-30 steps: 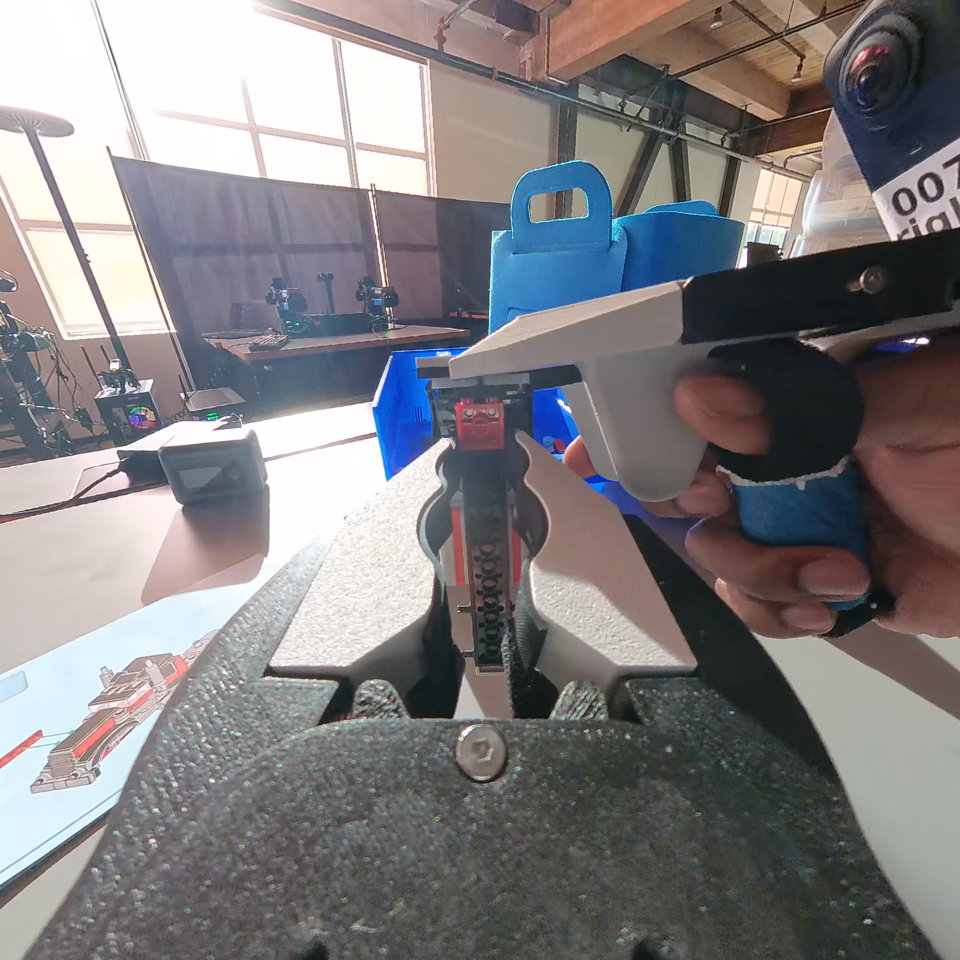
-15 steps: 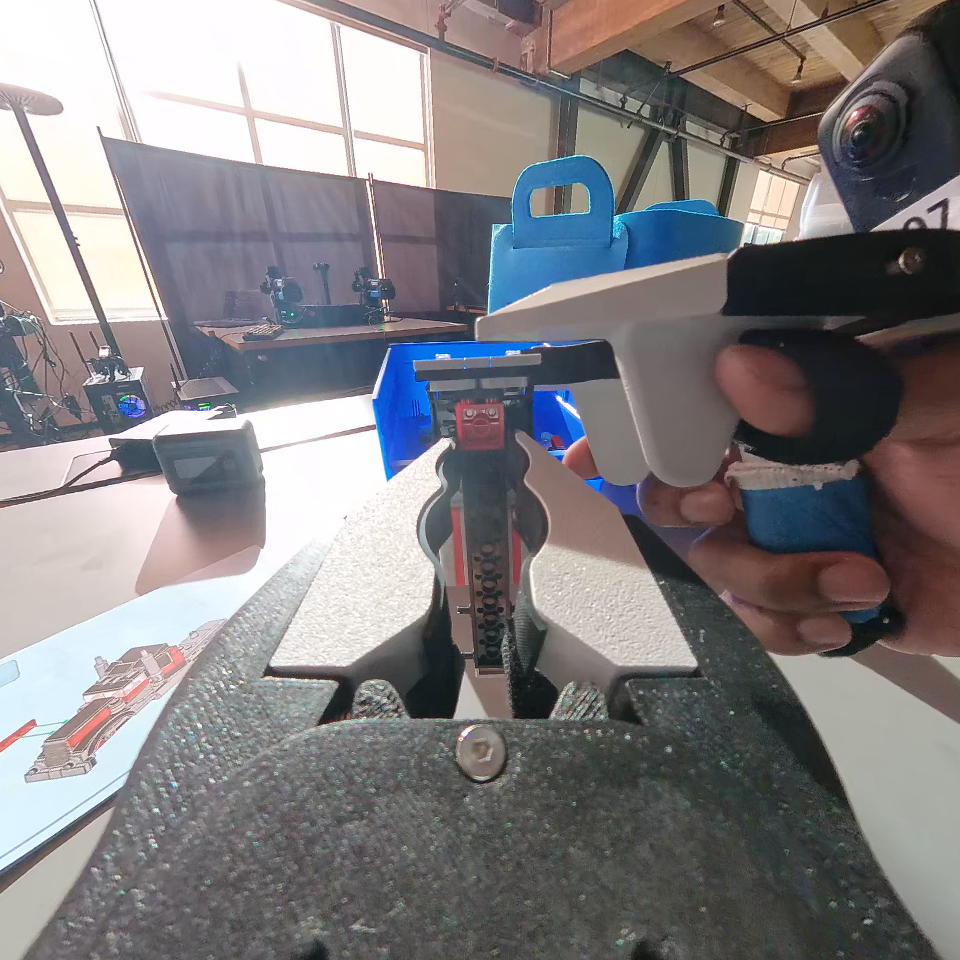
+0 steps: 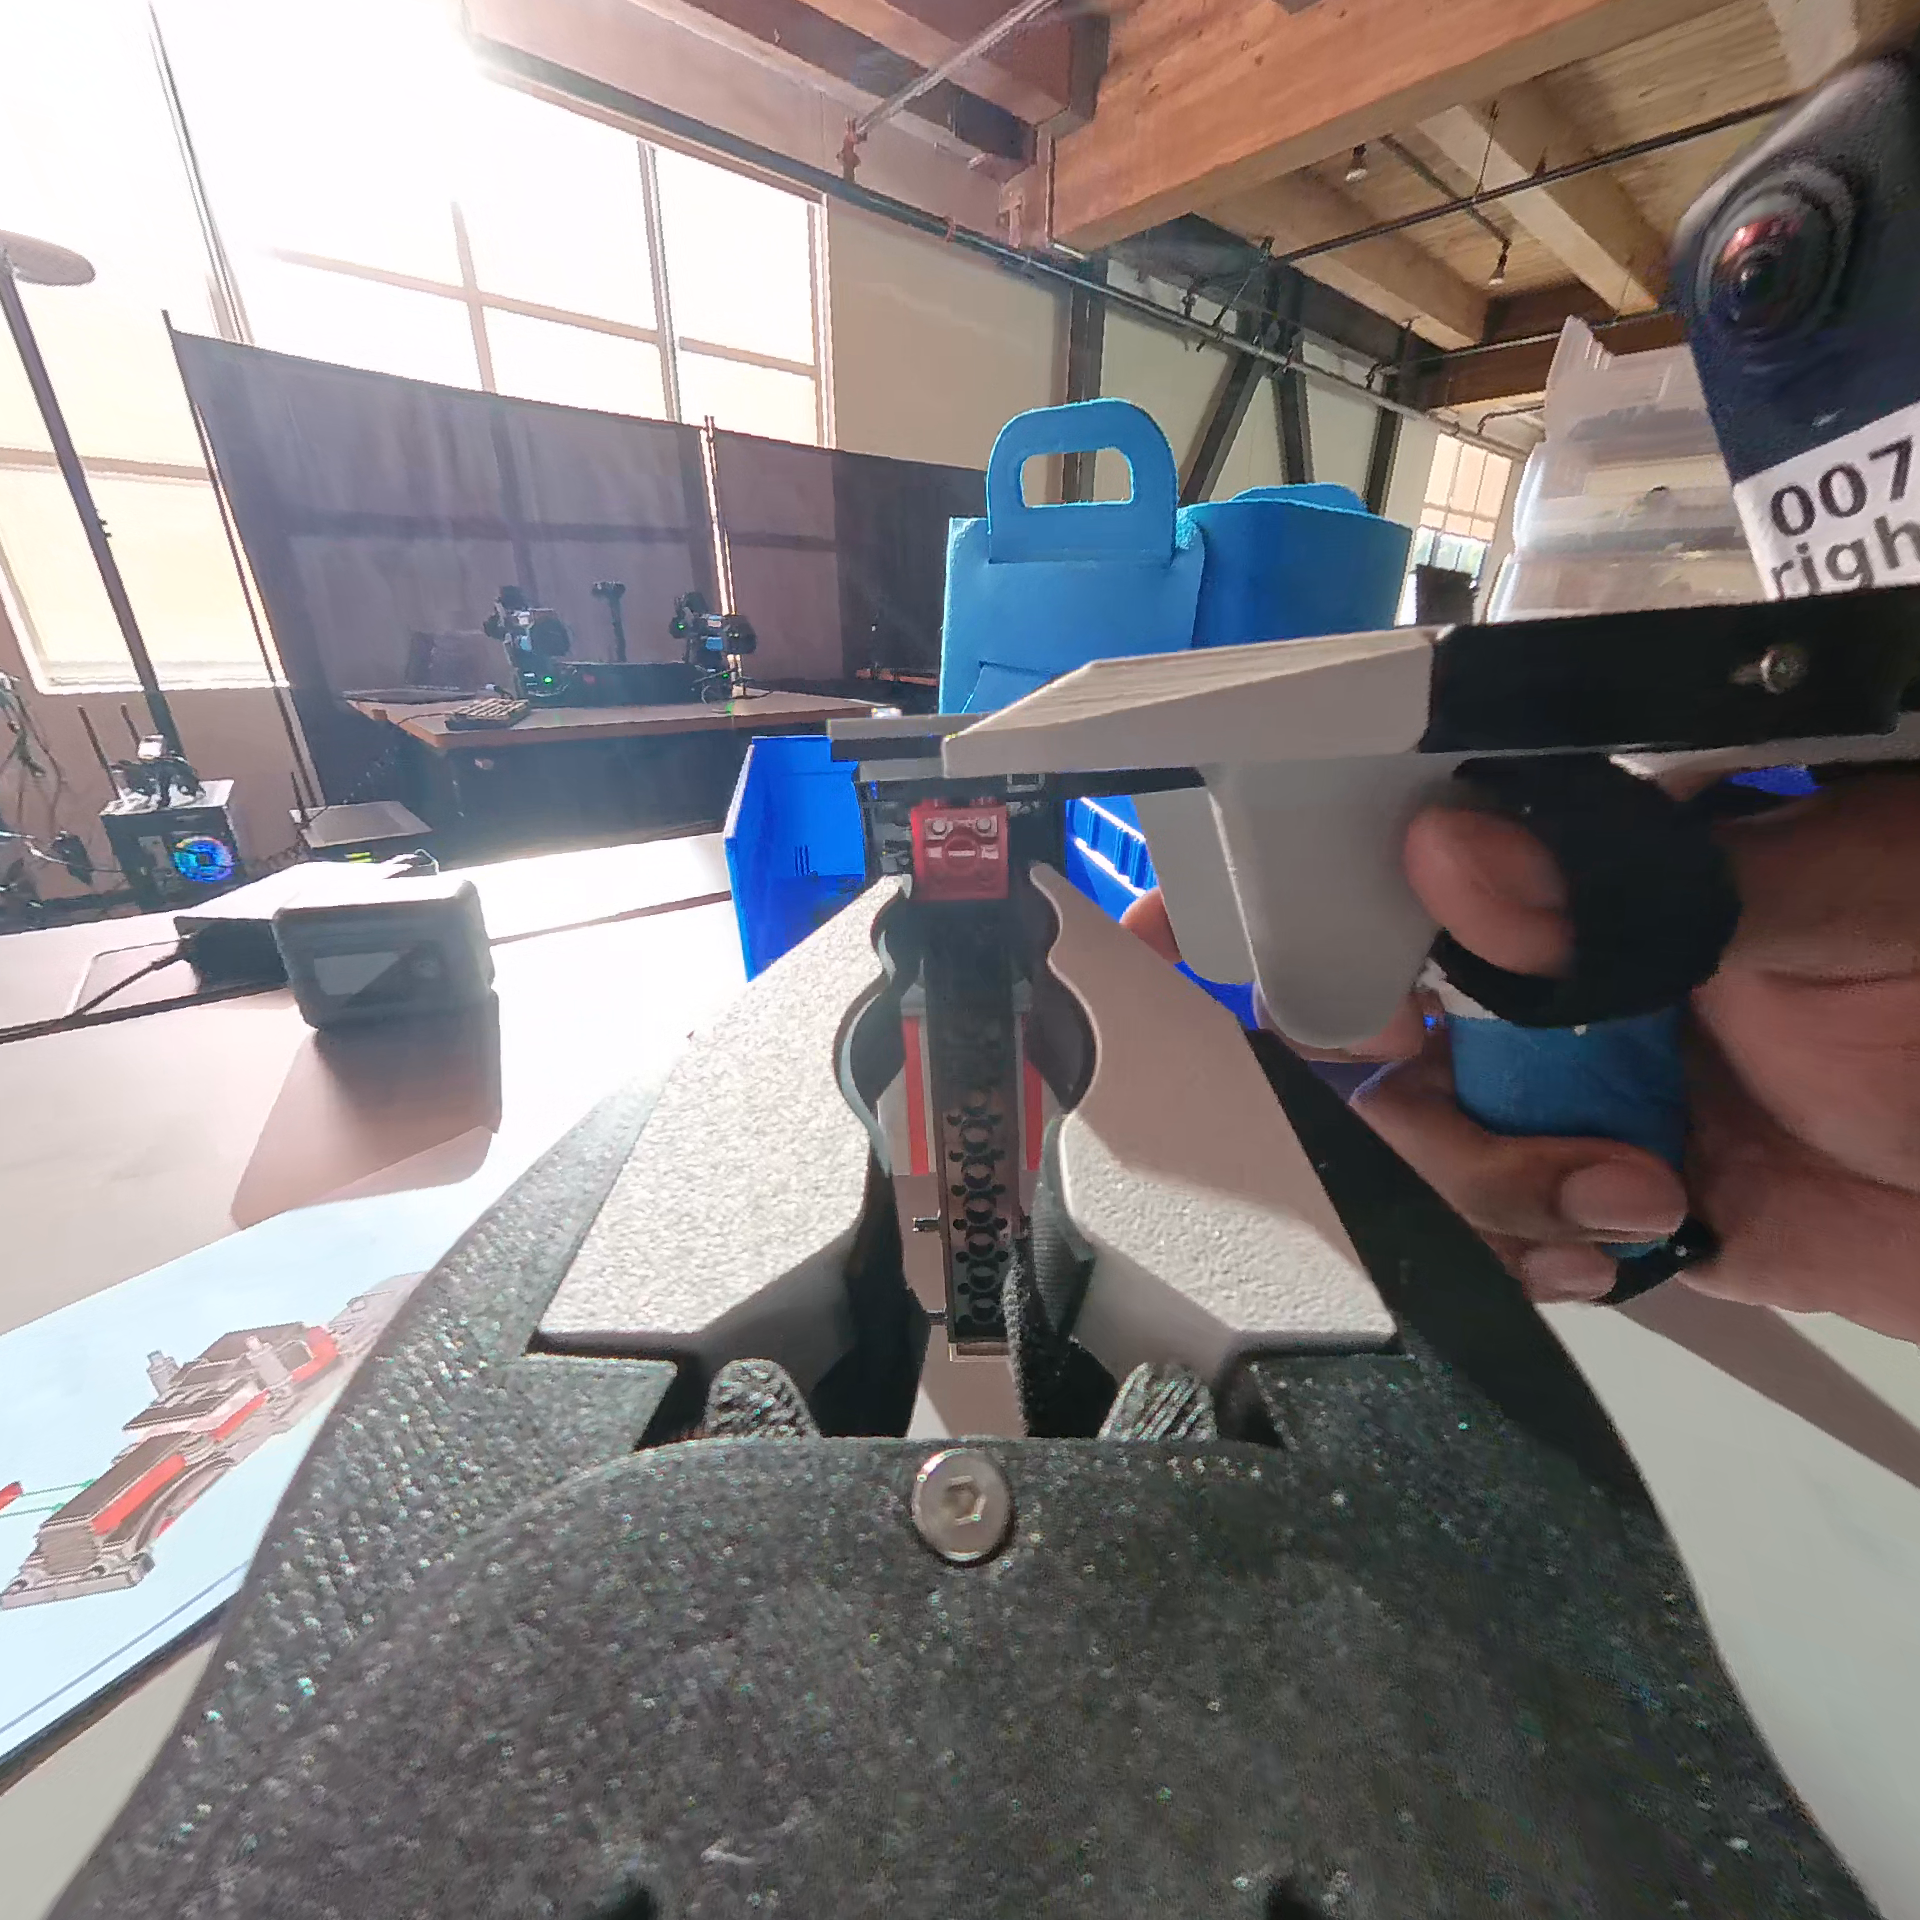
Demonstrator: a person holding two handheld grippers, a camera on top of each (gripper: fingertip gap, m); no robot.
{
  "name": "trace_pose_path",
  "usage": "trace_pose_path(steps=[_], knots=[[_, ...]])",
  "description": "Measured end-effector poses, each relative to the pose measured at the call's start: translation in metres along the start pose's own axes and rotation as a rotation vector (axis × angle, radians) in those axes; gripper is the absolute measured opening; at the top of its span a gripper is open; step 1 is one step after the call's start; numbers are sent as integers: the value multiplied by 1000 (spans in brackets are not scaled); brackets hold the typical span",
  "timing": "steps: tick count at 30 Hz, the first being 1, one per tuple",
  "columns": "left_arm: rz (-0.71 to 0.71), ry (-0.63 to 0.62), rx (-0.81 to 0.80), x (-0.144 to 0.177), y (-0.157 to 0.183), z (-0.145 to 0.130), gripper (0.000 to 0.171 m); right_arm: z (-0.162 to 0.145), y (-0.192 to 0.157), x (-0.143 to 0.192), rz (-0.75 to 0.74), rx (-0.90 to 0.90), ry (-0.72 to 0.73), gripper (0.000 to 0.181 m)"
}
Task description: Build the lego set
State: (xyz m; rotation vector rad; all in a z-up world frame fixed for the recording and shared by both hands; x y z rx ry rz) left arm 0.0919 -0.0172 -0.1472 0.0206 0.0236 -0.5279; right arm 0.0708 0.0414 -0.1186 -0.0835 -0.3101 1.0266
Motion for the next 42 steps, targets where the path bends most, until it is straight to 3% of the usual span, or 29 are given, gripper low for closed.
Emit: trace_pose_path(steps=[6, 20, 24, 42], knots=[[-32, 25, 54, 0, -1, 1, 16, -2, -3, 0, 0, -19, 22, 54], [-19, -11, -45, -7, 8, -4, 16, -1, 4, 7, -73, 123, 47, 43], [-22, -14, -55, -7, 9, -5, 16, -1, 4, 7, -69, 118, 41, 35], [-29, 2, -53, -4, 11, -3, 16, -2, 3, 7, -69, 79, 51, 35]])
Point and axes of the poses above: each gripper's, where its closed fingertips meet, x back along the fingers, z out of its top, y = z × x across the jaws, the point moved 5 cm from there along x, back along the fingers, and after that the axes turned 9 degrees about -y, right-handed, at the moved point
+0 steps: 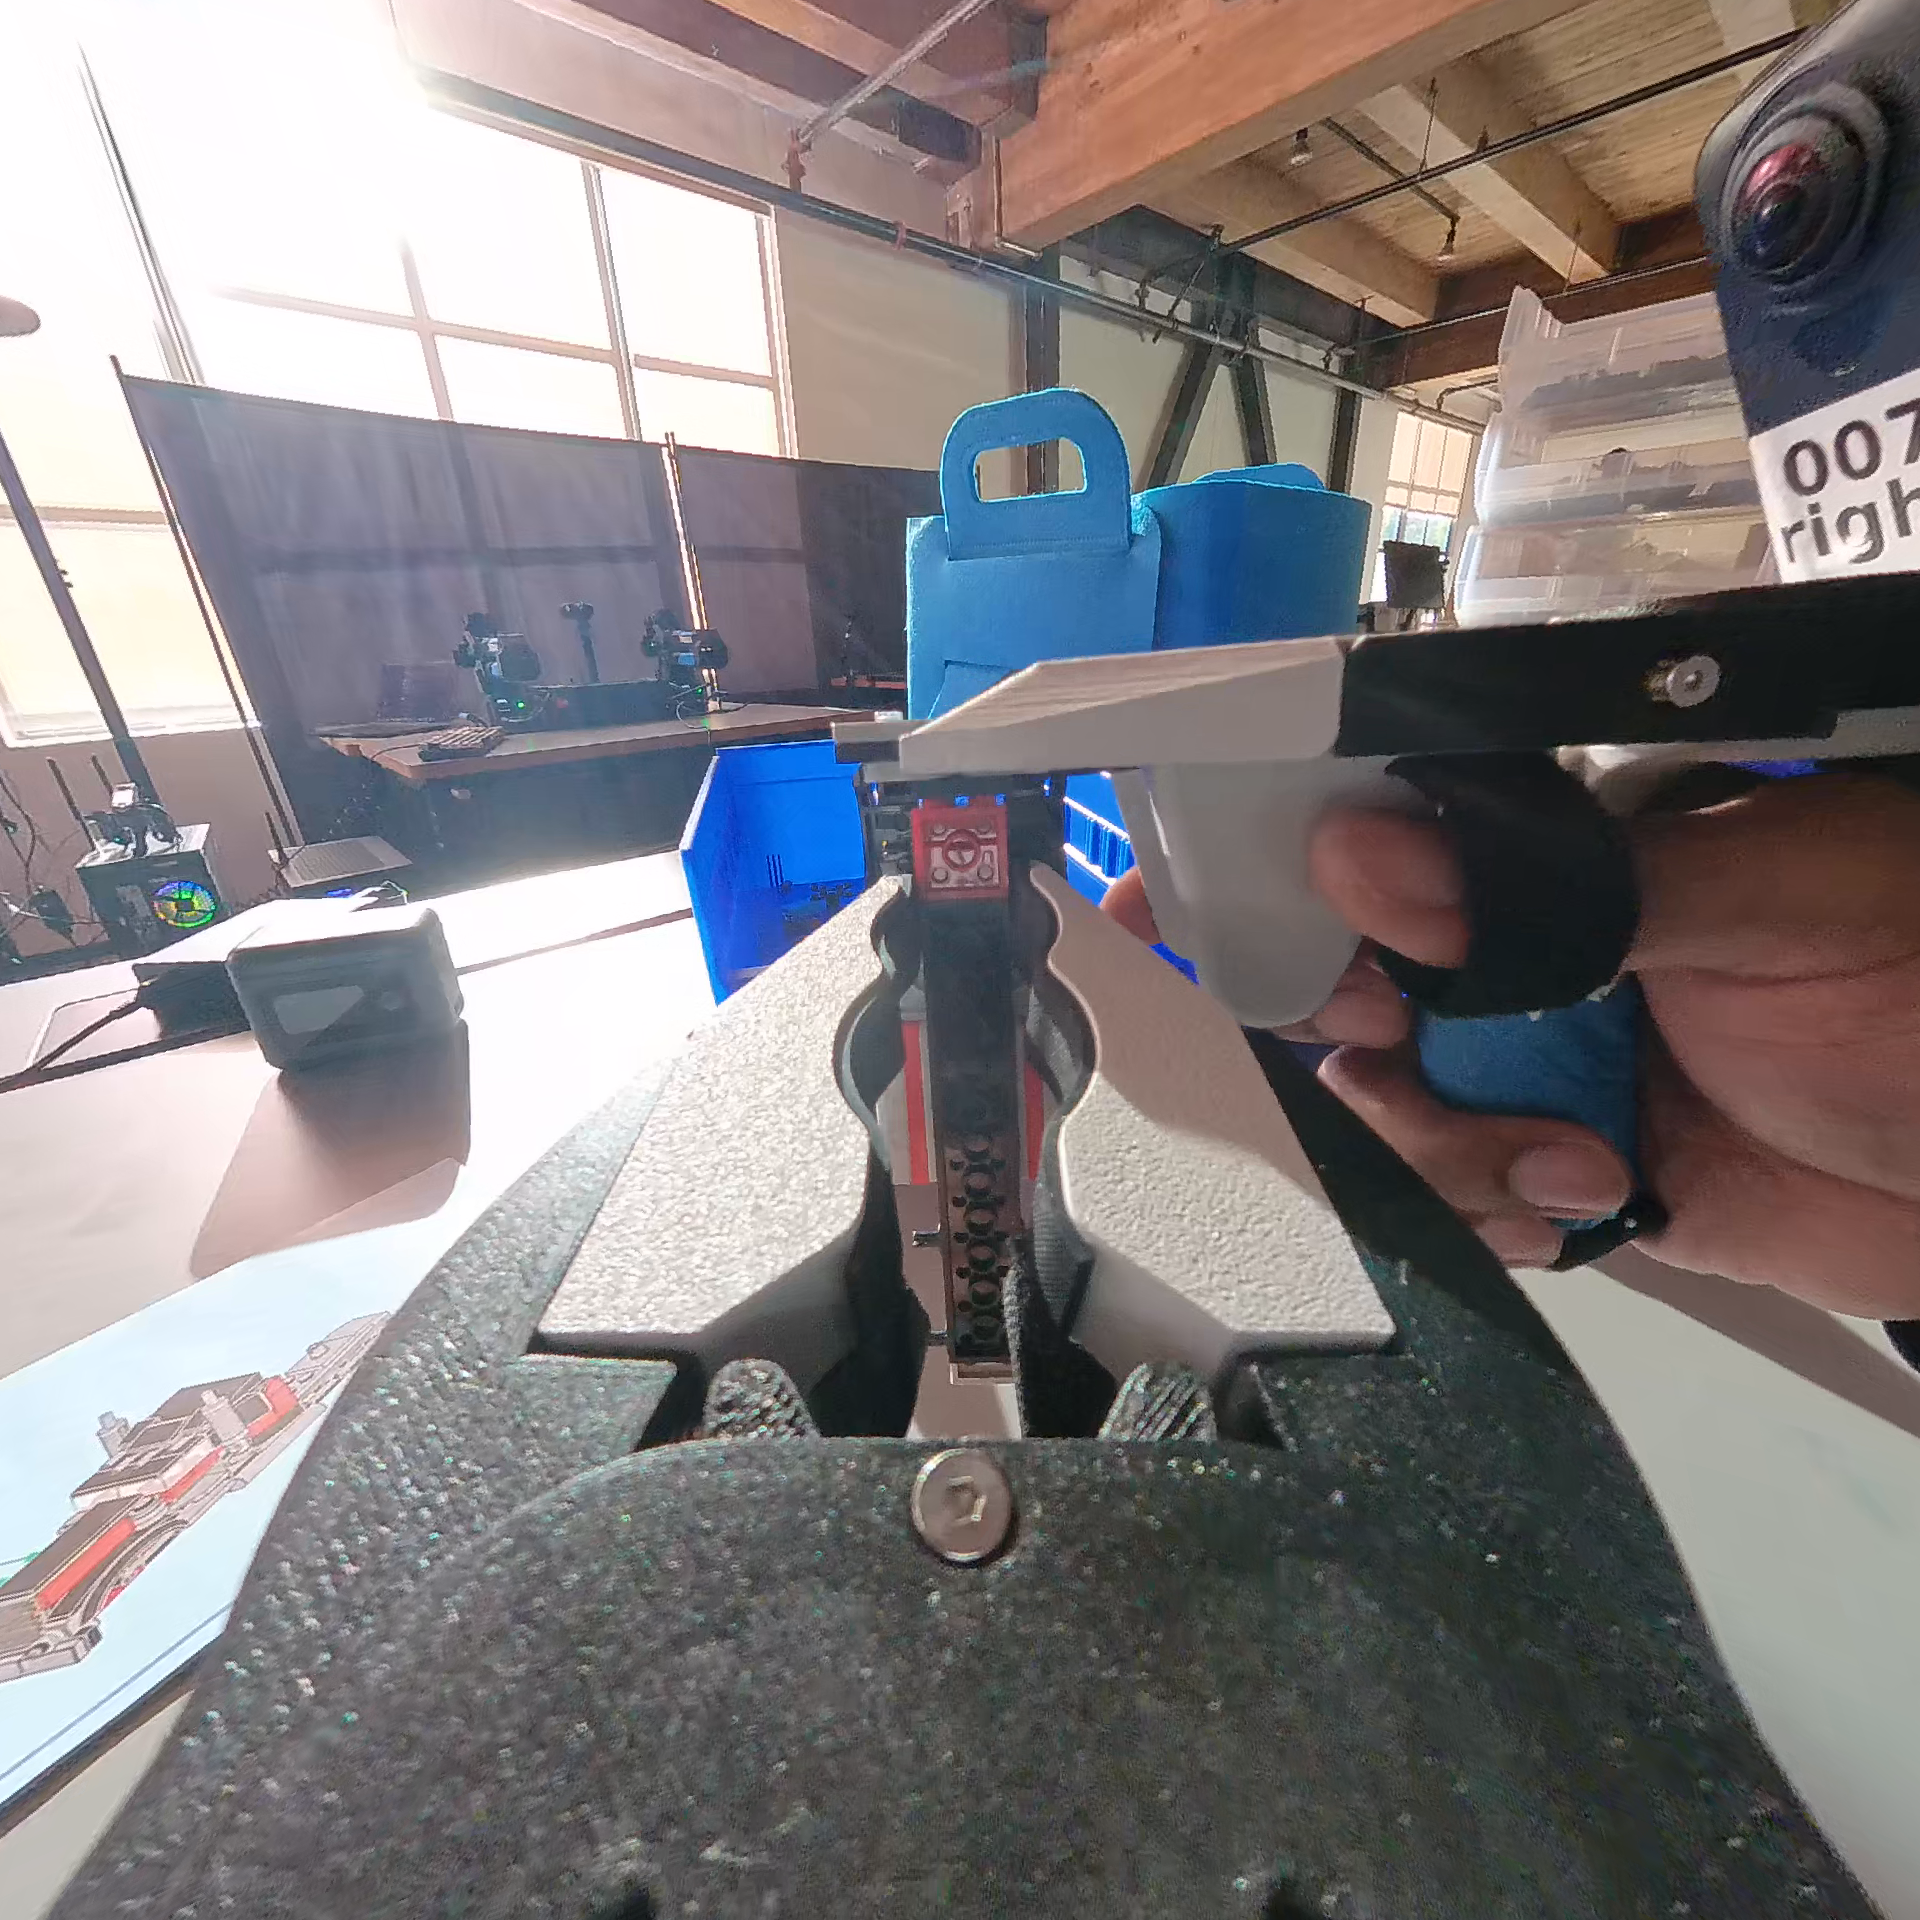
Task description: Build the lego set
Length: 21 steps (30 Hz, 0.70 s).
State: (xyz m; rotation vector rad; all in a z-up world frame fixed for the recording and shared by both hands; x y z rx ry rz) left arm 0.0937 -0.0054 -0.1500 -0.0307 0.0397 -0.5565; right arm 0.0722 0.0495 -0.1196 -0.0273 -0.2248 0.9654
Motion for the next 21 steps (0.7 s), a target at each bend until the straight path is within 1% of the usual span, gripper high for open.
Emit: trace_pose_path(steps=[3, 7, 12, 14, 18, 21], knots=[[-2, 5, -2, 1, 0, 1, 16, -1, 0, 0, -1, -11, 2, 39], [-3, 6, 8, 1, -1, 0, 16, -1, 0, 1, 4, -13, 10, 49], [-14, 10, 23, 4, -6, 1, 16, -1, 6, 10, 45, 27, 56, 57], [-31, 4, 32, 5, -11, 1, 16, -1, 14, 18, 59, 81, 90, 60], [-94, -8, 58, 8, -22, 4, 16, 3, 32, 29, 89, 249, 118, 60], [-136, -11, 58, 7, -29, 8, 16, 12, 38, 31, 170, 327, 149, 61]])
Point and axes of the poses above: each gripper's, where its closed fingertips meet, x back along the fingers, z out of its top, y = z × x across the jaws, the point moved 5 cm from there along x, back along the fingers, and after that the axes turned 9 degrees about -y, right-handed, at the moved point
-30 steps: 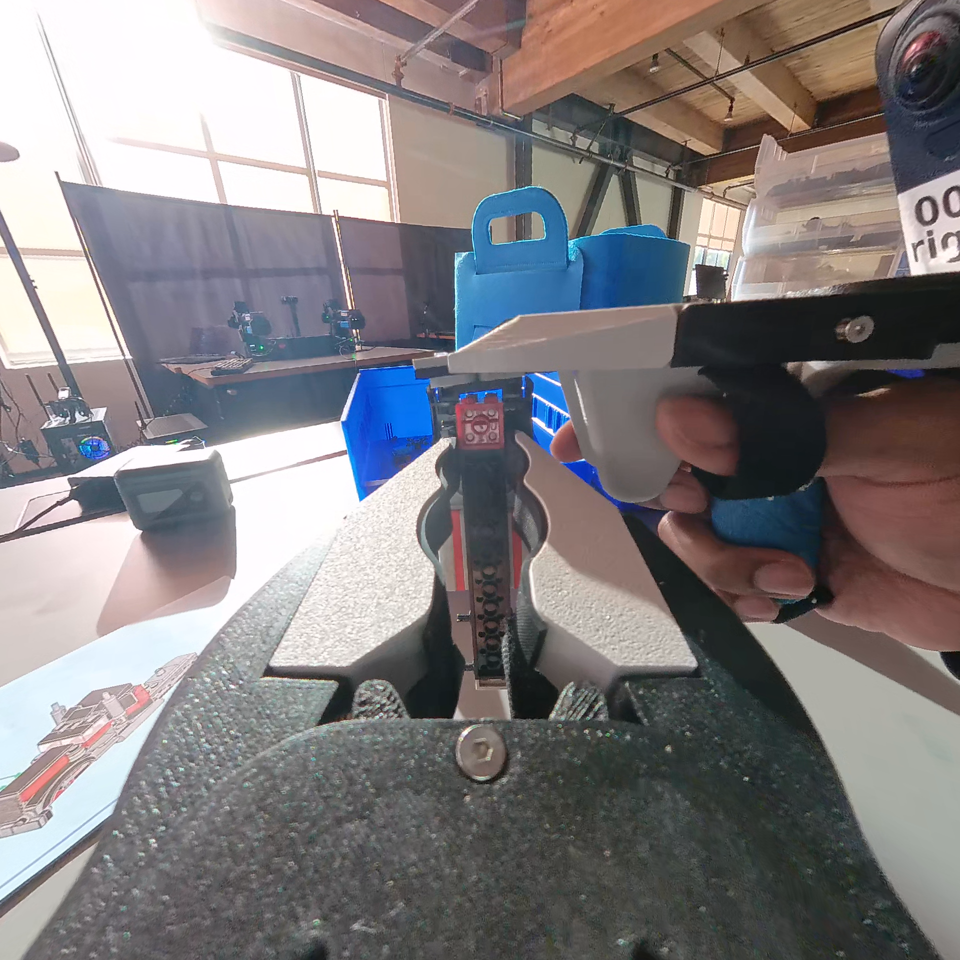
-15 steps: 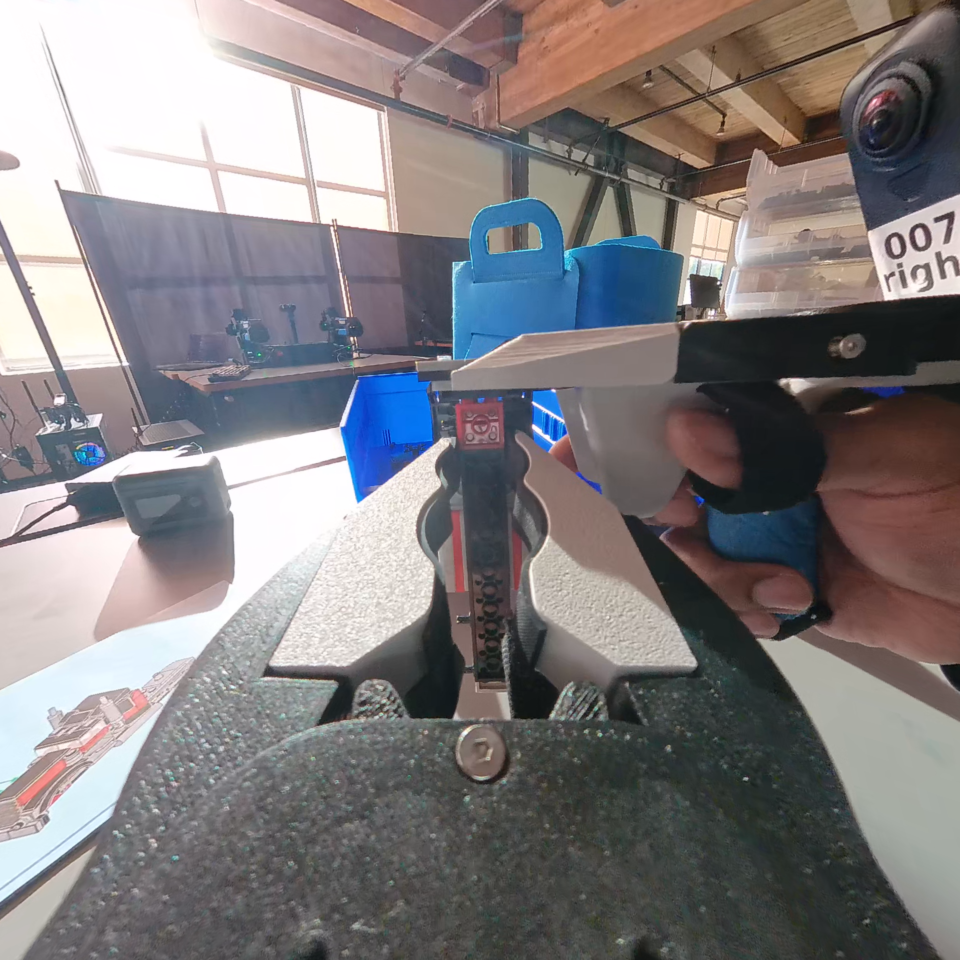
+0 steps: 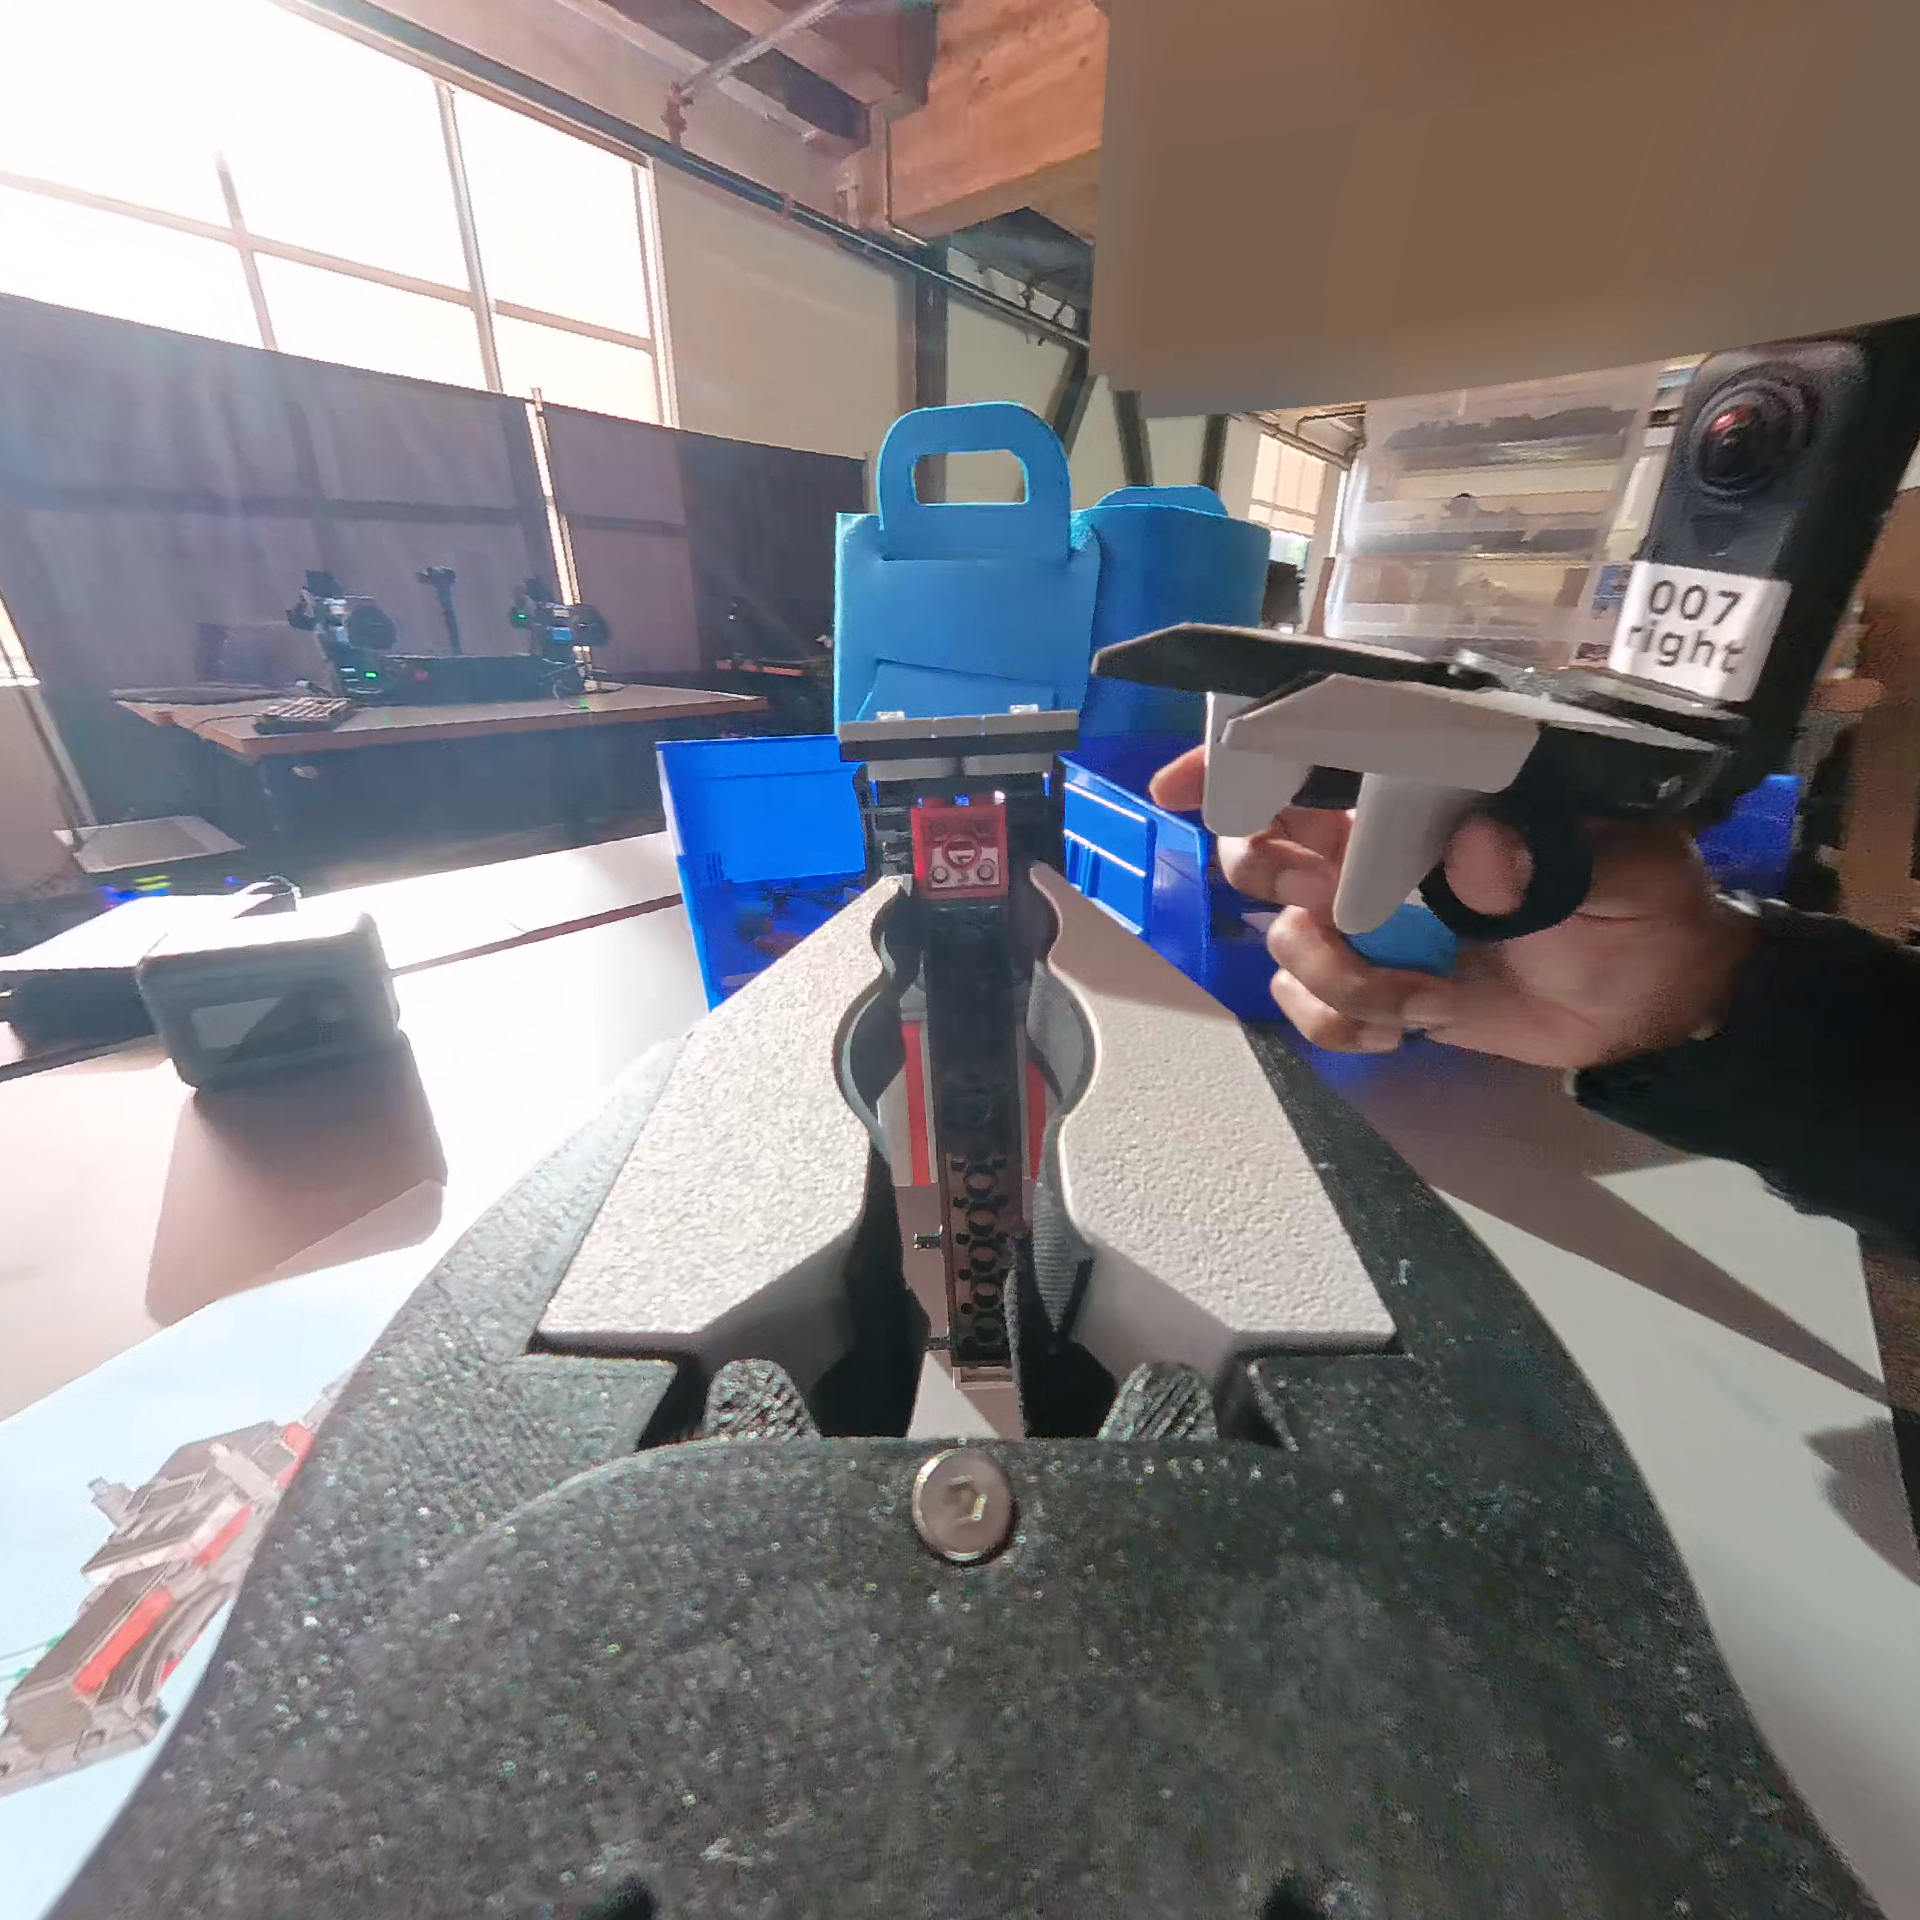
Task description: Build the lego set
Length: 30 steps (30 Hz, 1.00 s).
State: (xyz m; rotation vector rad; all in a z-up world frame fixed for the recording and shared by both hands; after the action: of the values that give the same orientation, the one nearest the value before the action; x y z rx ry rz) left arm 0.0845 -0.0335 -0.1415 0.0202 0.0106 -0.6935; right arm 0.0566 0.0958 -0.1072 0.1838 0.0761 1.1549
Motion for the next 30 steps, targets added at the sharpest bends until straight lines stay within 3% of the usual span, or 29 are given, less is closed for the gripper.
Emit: trace_pose_path(steps=[4, 10, 17, 24, 30], knots=[[-127, -7, 4, -7, -6, 12, 17, 0, 9, -4, 103, 169, 42, 65], [-463, 34, -12, -30, -18, 49, 17, 11, 22, -14, 189, 438, 78, 83], [-725, 116, 90, -68, -47, 64, 17, 28, 38, -20, 154, 622, 102, 107], [-796, 119, 129, -69, -55, 52, 17, 7, 46, -35, 122, 775, 36, 117], [-724, 81, 193, -69, -68, 40, 17, -5, 40, -53, 109, 920, 10, 116]])
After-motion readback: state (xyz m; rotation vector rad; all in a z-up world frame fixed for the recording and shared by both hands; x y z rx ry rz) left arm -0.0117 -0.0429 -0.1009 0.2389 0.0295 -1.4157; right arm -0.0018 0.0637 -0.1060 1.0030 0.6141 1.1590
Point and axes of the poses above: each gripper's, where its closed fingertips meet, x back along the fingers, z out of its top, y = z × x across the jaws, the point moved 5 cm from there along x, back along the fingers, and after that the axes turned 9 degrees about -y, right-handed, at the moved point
